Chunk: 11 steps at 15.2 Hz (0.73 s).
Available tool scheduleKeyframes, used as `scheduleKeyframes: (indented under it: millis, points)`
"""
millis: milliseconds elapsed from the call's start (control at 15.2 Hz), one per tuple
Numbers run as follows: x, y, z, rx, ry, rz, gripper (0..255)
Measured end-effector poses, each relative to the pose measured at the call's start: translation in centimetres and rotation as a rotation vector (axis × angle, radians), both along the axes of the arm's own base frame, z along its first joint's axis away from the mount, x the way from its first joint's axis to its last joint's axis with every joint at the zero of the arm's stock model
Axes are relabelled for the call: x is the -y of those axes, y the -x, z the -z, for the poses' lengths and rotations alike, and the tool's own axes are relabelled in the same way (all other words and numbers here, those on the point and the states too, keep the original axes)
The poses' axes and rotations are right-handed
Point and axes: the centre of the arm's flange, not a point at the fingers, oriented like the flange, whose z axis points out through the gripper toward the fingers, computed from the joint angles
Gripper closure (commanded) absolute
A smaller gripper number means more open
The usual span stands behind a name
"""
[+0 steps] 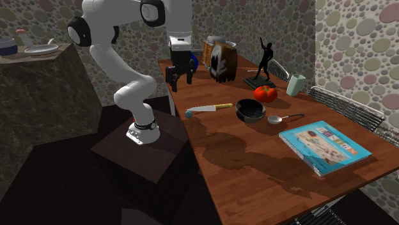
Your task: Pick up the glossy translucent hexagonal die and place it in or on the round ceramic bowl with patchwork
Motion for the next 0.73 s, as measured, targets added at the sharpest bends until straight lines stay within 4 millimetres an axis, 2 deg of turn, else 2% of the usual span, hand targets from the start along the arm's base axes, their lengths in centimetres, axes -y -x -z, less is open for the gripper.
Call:
scheduleKeyframes:
  millis: [198,726]
  points:
    - [-1.0,0.3,1.1,0.002,0.007,-0.002,0]
    - [-8.1,2.9,9.2,0.012,0.056,-0.015,0]
